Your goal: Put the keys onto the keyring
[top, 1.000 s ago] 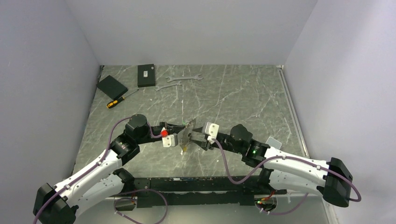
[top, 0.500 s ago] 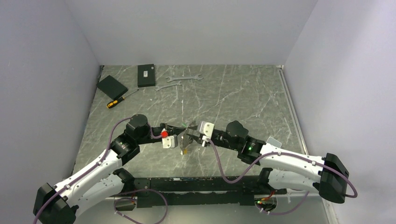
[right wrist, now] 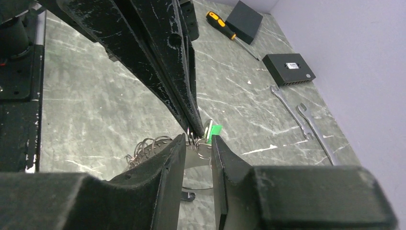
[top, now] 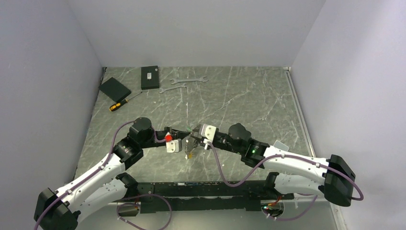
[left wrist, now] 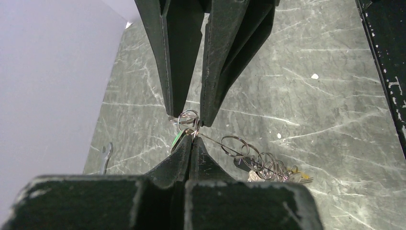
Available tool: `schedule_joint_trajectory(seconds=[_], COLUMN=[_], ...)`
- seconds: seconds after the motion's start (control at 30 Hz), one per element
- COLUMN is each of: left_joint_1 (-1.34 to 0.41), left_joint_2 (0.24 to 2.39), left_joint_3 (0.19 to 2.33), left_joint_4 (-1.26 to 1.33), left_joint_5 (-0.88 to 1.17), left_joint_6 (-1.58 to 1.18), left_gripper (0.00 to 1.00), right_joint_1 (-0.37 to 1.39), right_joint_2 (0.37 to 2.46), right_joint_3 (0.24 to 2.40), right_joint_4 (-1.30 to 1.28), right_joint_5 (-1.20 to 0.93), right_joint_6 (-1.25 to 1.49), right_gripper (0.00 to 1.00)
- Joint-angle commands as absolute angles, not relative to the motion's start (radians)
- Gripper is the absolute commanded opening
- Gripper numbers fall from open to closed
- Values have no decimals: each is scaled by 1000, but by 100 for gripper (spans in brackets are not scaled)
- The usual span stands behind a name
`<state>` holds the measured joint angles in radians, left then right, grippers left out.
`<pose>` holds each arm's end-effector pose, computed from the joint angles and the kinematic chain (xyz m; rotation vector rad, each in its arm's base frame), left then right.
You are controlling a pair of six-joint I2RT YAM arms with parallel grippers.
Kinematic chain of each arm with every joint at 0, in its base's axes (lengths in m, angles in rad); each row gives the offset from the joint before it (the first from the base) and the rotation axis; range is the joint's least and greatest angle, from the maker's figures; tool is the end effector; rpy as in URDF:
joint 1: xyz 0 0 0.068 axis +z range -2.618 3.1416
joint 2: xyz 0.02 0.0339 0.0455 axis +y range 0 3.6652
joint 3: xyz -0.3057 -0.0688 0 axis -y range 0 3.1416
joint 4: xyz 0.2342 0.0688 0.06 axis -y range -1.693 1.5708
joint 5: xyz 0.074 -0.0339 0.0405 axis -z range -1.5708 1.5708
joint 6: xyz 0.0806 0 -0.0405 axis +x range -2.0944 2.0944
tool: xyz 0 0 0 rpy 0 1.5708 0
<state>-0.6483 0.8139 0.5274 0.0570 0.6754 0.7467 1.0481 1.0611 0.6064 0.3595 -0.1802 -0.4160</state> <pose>0.1170 -0.1519 0.2960 1.4674 1.0074 -0.5345 0.1174 0.2327 0.3168 -1.2381 1.1693 0.6253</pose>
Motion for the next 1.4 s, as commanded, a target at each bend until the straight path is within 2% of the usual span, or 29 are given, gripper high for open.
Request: schedule_joint_trajectory(seconds=[0.0, 0.13, 0.43, 0.7, 0.97, 1.1, 1.3, 1.37], left_joint_1=[-644, -644, -644, -644, -644, -644, -644, -644], left_joint_2=[798, 799, 799, 799, 797, 796, 799, 802], left_joint_3=[566, 567, 568, 567, 567, 567, 569, 571], left_joint_4=[86, 83, 84, 82, 82, 81, 77, 72], left_joint_5=[712, 715, 714, 712, 711, 710, 713, 716], left_joint_6=[753, 753, 752, 753, 753, 754, 756, 758], left_gripper=[0, 0, 0, 0, 0, 0, 0, 0], right_joint_1=[1052, 1052, 1053, 1058, 1065, 1070, 1071, 1074], right_joint_2=[1065, 1067, 1077, 1091, 1101, 1107, 1107, 1107], right_joint_3=[652, 660, 673, 683, 690, 690, 700, 705], right_joint_4=[387, 381, 351, 326, 309, 304, 306, 305], right_joint_5=[-152, -155, -163, -157, -143, -135, -139, -142], right_joint_6=[-444, -450, -462, -468, -480, -486, -484, -477], right_gripper=[29, 24, 25, 30, 27, 22, 2, 0])
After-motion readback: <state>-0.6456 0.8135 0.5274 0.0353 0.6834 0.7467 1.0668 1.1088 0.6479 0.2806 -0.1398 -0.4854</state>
